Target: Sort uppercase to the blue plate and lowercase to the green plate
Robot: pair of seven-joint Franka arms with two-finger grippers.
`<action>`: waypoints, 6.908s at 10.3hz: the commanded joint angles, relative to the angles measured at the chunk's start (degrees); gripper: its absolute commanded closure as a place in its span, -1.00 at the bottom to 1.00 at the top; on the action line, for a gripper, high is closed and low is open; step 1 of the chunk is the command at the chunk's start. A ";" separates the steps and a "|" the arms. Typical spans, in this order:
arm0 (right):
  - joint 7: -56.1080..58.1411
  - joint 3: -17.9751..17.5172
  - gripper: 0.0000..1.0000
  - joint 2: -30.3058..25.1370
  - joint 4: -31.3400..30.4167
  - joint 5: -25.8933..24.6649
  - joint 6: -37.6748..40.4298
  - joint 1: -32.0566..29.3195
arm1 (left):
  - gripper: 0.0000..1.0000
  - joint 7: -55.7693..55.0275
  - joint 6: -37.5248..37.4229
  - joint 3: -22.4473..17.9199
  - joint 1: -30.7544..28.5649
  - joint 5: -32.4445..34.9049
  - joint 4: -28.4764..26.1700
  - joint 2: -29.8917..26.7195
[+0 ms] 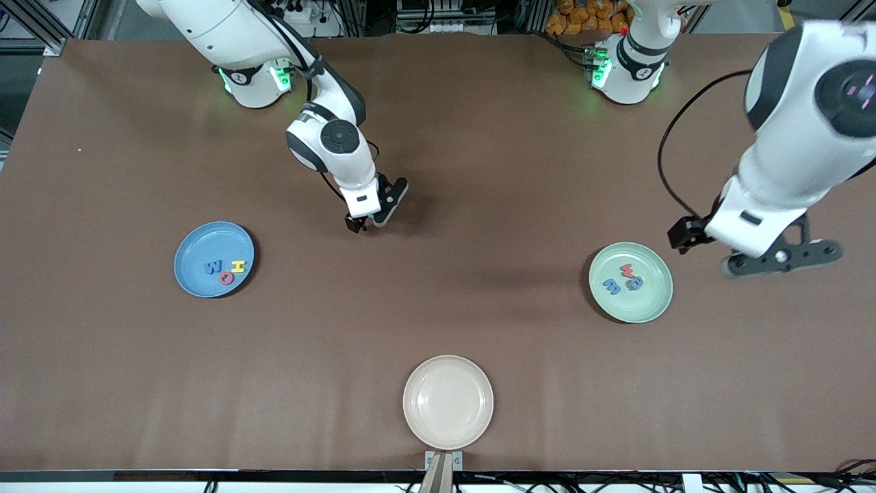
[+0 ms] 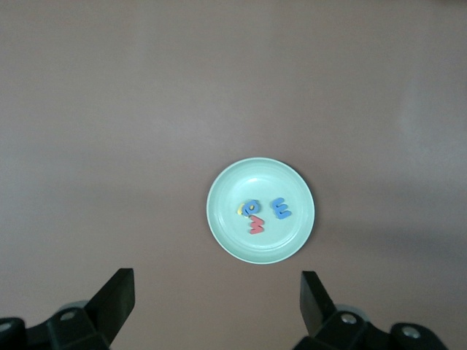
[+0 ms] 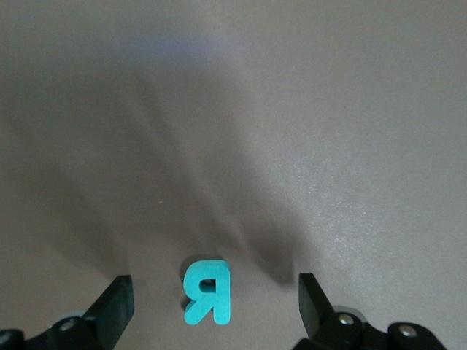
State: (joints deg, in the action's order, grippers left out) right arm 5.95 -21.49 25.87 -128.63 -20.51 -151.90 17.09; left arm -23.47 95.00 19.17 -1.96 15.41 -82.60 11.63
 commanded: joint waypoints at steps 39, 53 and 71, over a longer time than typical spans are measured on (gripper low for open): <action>4.62 26.77 -1.00 -15.66 9.10 13.73 16.26 -16.20 | -1.00 21.62 -4.83 -10.99 -0.15 -16.82 -4.68 -10.75; -9.54 18.58 -1.00 -27.81 43.20 23.15 67.61 -18.95 | -1.00 21.62 -4.83 -11.35 -0.15 -15.60 -4.41 -10.66; -8.76 18.77 -1.00 -27.90 42.24 22.98 65.86 -19.29 | -1.00 21.36 -4.56 -11.34 -0.15 -13.83 -2.83 -9.61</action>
State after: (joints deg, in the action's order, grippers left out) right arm -2.68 -3.08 -2.42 -87.24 2.00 -86.25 -2.41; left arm -3.47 90.41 8.33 -2.29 2.02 -85.61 2.49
